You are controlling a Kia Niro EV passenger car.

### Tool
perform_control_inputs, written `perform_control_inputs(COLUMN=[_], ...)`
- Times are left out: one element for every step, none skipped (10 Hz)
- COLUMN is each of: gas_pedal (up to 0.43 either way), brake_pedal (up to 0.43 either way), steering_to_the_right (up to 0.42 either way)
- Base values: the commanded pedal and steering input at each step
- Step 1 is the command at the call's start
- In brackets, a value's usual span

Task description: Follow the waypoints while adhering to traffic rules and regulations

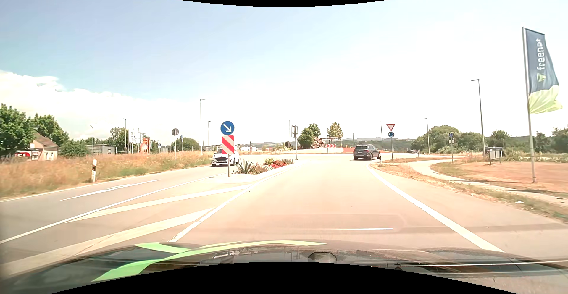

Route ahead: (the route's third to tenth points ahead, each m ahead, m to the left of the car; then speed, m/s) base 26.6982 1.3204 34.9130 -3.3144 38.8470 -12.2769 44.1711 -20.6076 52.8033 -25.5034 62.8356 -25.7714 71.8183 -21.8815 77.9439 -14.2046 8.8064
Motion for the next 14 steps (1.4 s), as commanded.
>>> perform_control_inputs(gas_pedal=[0.008, 0.000, 0.000, 0.000, 0.000, 0.000, 0.000, 0.000, 0.000, 0.000, 0.000, 0.008, 0.028, 0.047], brake_pedal=[0.000, 0.000, 0.000, 0.000, 0.000, 0.000, 0.000, 0.000, 0.000, 0.000, 0.000, 0.000, 0.000, 0.000], steering_to_the_right=[0.020, 0.020, 0.020, 0.022, 0.025, 0.027, 0.028, 0.027, 0.028, 0.030, 0.035, 0.041, 0.049, 0.056])
